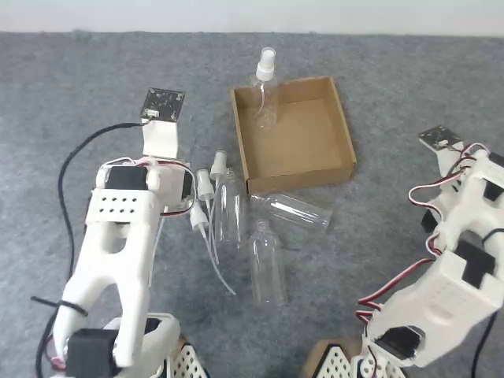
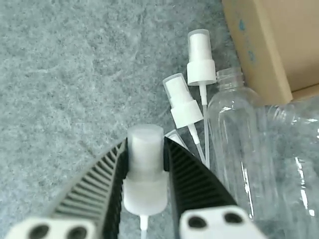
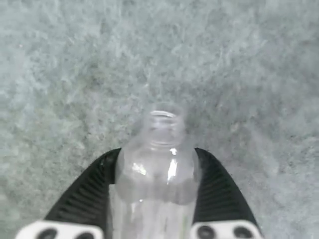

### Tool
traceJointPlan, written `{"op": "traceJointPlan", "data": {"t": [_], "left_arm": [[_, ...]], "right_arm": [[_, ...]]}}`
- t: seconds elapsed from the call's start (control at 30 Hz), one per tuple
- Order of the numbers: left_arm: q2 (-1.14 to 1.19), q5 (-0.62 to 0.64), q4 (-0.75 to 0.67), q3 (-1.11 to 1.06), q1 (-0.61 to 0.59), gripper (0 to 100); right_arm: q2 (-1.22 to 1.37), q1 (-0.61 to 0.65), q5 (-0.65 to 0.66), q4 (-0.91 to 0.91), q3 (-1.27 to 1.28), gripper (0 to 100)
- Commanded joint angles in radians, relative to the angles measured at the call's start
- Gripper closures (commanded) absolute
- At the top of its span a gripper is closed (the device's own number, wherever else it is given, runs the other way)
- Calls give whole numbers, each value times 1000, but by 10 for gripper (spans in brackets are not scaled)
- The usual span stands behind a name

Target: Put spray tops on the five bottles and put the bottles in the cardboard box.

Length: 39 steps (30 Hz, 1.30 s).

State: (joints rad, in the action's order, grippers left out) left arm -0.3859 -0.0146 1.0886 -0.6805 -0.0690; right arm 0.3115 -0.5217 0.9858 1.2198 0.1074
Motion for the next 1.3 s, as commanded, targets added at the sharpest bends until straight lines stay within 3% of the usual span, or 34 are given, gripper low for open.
{"op": "traceJointPlan", "data": {"t": [0.0, 0.17, 0.4, 0.73, 0.87, 1.07, 1.27], "left_arm": [[-18, 6, -15, 94, -2, 988], [-92, 11, 78, 182, 23, 988], [-364, 78, 95, 194, 31, 988], [-654, 313, -98, 186, 31, 988], [-729, 407, -110, 165, 29, 988], [-855, 582, -242, -25, -86, 988], [-957, 595, -327, -168, -29, 988]], "right_arm": [[-148, 25, -35, 116, -141, 991], [-306, 197, -242, 220, -213, 992], [-549, 545, -493, 107, -32, 992], [-776, 1047, -640, -174, 325, 992], [-851, 1142, -661, -302, 473, 992], [-1009, 1207, -655, -458, 700, 992], [-1056, 1305, -658, -473, 758, 992]]}}
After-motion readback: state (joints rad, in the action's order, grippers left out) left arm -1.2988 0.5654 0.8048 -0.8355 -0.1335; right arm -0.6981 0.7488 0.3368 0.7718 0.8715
